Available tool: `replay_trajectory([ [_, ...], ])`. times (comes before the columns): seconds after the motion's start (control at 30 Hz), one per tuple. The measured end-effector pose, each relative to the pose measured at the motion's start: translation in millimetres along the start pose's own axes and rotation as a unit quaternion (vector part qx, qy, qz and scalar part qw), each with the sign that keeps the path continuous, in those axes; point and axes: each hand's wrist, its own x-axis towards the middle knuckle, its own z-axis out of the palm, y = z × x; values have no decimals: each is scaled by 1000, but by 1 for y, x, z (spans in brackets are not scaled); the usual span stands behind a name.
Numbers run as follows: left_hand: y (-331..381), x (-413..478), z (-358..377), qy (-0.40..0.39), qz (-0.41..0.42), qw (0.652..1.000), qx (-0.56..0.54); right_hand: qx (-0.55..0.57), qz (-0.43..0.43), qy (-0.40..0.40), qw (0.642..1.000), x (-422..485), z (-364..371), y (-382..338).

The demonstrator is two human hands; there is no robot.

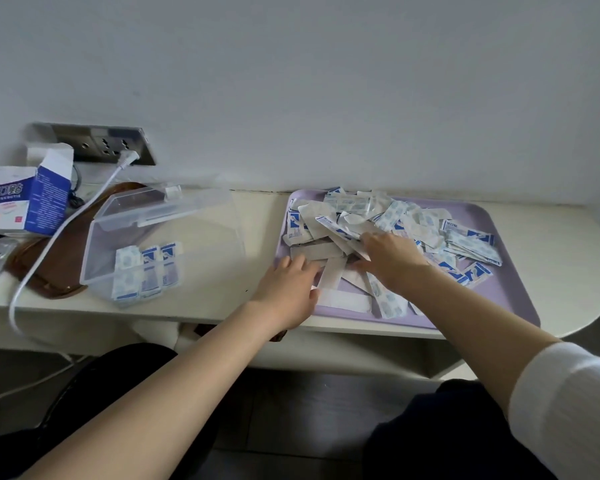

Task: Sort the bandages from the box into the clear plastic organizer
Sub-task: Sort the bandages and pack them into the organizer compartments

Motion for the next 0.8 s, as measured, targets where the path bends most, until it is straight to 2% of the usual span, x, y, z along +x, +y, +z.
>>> replay_trajectory([
  [0.2, -2, -2, 3, 5, 6, 1000, -7, 5, 27, 45, 999, 7, 1, -2],
  [0.37, -3, -1, 0, -7, 8, 1000, -7, 80, 1, 75, 994, 5, -7, -6],
  [0.47, -3, 0, -7, -11, -15, 999, -47, 115, -24, 112, 987, 3, -12, -11],
  [0.53, -2, 1, -13, 21, -47, 993, -106, 123, -40, 123, 984, 2, -15, -14],
  [0.6, -1, 2, -19, 90, -76, 983, -142, 130, -60, 122, 982, 0, -17, -16],
  [0.67, -4, 4, -24, 191, -74, 972, -110, 126, -76, 112, 983, -2, -17, -18],
  [0.73, -10, 7, -26, 257, -53, 964, -50, 102, -94, 102, 985, -3, -14, -20],
  [0.8, -13, 9, -27, 252, -45, 966, -14, 71, -104, 84, 988, -4, -10, -21],
])
